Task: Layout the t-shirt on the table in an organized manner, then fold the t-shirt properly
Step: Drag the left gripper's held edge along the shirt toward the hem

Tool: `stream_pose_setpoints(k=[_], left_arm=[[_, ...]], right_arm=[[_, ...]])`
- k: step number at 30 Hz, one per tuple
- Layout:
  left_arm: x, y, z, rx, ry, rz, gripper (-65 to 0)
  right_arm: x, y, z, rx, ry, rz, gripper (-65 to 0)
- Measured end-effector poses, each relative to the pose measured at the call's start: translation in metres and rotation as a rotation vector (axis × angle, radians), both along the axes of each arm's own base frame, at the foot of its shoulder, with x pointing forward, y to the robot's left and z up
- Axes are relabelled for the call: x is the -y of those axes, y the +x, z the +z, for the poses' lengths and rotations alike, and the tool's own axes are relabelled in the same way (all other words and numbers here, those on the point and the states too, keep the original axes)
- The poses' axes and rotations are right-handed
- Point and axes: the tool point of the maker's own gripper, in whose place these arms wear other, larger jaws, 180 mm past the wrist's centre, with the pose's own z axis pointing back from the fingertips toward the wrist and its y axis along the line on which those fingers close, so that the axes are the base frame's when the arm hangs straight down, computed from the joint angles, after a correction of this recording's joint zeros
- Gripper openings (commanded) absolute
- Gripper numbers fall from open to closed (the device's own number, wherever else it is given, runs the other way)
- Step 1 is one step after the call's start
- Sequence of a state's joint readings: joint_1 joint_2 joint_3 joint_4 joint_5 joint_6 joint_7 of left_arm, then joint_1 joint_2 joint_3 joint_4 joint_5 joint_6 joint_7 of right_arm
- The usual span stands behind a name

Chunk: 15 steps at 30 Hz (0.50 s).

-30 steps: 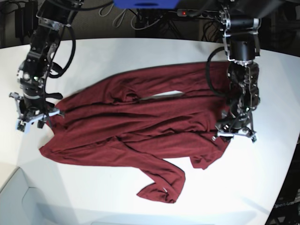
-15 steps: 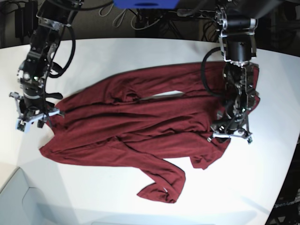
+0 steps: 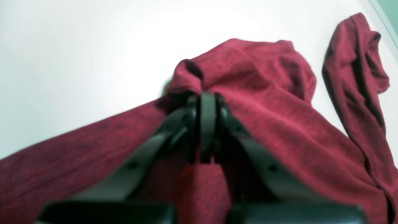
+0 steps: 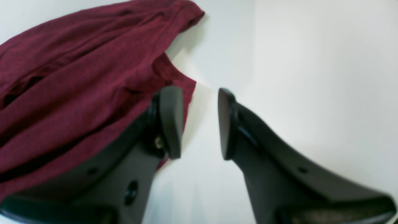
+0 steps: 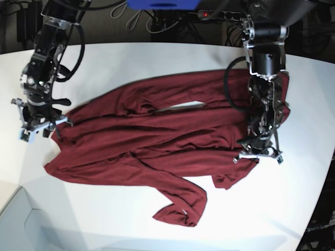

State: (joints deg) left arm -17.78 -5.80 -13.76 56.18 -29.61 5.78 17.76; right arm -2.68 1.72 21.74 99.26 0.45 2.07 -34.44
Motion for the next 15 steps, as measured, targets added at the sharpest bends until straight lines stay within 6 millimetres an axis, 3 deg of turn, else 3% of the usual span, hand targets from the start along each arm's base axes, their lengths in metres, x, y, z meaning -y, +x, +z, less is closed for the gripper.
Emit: stream_pose_setpoints(k=[5, 9, 15], left_arm=[[-0.001, 0.036, 0.06, 0.149, 0.013, 0.001, -64.9], [0.015, 0.069, 0.107, 0.244, 0.054, -0.056, -64.9], [0.052, 0.1, 0.131, 0.26, 0.095, -0.162, -64.9]], right_arm=[[0.0, -0.003, -0.003, -0.011, 0.0, 0.0, -44.9], [-0.001, -0.007, -0.006, -0.018, -0.002, 0.003, -44.9], [-0.002, -0.018, -0.016, -0.052, 0.001, 0.003, -44.9]])
